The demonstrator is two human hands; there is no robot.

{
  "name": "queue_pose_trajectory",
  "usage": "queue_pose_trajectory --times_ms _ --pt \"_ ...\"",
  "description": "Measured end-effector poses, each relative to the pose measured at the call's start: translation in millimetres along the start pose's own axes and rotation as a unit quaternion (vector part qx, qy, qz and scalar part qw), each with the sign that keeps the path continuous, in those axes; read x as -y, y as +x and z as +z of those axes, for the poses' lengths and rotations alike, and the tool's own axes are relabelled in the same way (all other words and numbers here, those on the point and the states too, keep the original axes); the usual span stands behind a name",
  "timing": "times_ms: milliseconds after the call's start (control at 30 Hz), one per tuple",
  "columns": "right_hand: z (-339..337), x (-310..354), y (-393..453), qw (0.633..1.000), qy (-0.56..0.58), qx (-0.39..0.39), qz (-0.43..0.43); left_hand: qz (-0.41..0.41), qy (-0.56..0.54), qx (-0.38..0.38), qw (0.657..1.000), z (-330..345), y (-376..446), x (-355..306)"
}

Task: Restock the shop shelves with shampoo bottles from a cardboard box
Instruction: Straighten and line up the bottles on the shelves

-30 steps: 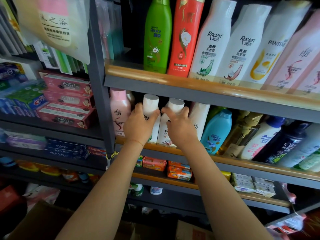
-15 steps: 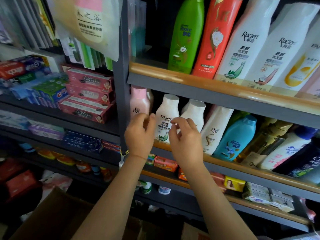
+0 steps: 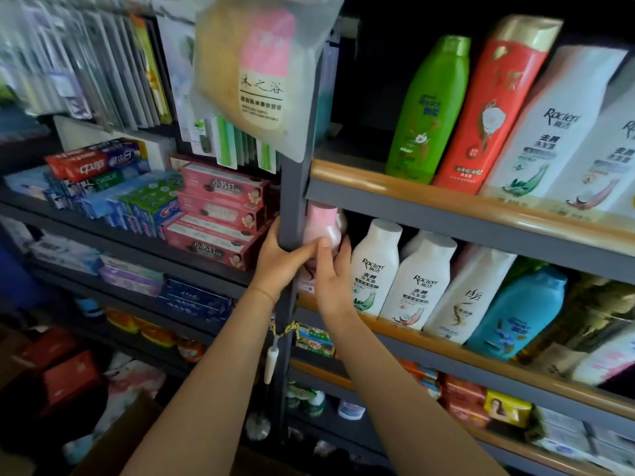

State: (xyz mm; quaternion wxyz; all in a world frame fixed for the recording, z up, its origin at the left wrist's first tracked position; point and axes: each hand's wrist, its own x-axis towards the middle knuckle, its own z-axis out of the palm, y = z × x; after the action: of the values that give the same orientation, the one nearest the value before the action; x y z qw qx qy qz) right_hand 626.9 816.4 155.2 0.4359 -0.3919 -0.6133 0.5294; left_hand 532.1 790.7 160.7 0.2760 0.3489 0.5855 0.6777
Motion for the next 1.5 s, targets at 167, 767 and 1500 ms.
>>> queue_pose_trajectory --times_ms 167,767,1500 --pt "2.4 -8.8 8.1 1.000 -0.007 -0.016 0.021 -0.040 -0.033 0.052 0.997 -4.4 11.2 8.0" --pt "20.8 -17.9 -1.3 0.998 0.007 -0.057 0.000 -0.072 -0.013 0.105 0.992 -13.9 16.4 13.4" --pt "-22.6 22.3 14.1 0.896 -0.380 0.047 -0.223 0.019 0.067 -0.034 0.997 -13.4 -6.2 32.8"
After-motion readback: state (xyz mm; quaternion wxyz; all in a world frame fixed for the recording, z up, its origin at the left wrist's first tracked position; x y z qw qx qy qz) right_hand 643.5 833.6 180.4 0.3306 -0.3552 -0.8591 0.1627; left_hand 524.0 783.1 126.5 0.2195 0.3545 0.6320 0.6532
